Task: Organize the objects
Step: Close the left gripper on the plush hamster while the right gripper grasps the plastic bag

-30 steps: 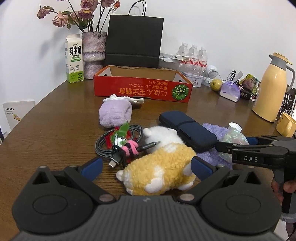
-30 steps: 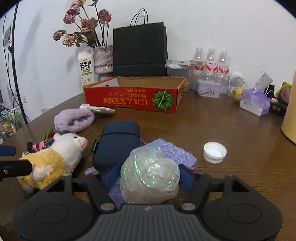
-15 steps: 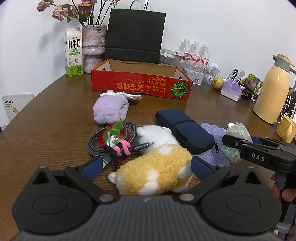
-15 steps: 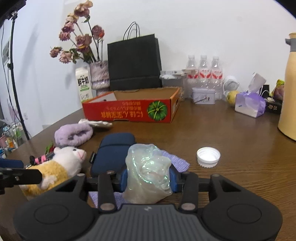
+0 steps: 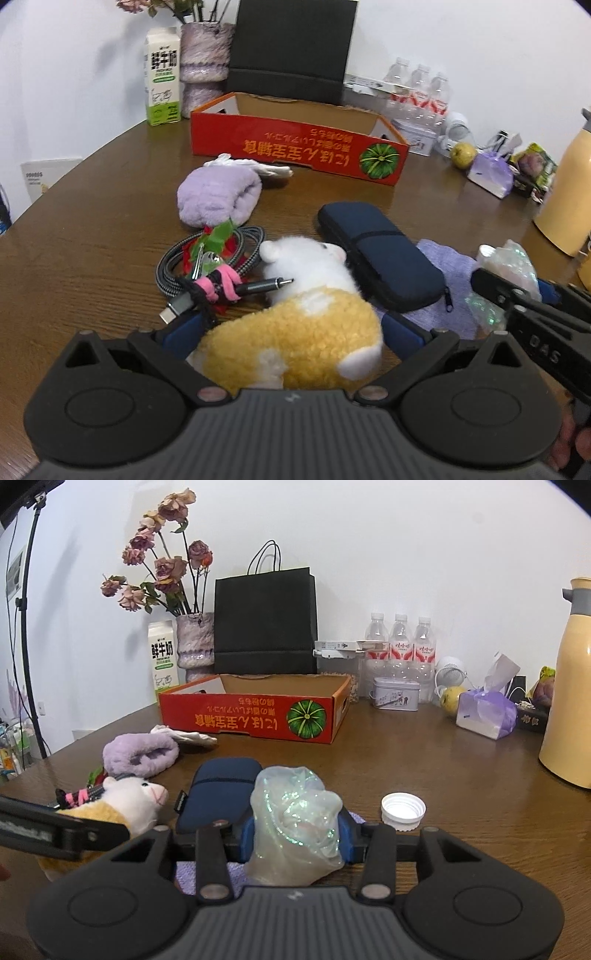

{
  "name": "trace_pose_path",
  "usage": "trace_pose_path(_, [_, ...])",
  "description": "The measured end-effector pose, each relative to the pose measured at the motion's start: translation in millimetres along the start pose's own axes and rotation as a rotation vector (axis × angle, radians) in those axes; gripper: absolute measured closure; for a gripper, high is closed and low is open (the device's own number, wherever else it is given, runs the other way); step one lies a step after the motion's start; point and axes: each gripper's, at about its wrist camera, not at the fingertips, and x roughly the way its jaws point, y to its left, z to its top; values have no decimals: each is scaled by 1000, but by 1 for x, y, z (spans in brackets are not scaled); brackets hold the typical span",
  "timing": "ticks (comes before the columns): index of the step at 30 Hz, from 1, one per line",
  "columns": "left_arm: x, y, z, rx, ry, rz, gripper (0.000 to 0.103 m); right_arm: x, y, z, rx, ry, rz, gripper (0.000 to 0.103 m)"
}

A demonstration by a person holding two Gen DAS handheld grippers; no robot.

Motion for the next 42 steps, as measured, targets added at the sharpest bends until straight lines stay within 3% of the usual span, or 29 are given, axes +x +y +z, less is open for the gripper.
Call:
trace_pose_path(6, [8,0,-6,-42,-16,37,0,0,0,0,4,-3,-7,61])
trace_pose_path(13, [8,4,-8,-72,-34,16,0,-2,-3,0,14,-16,-8,61])
trace_pose_path(17, [7,6,-8,-76,-28,-12,5,-3,-2,0,2,-24,-6,61])
trace_pose_path(28, [-12,7,-20,-23,-66,-56,16,-19,10,-9,1,-26,12,61])
trace_pose_path(42, [-60,17,-44,35,-146,-116,17,-66,31,-8,-16,-66,-10,61])
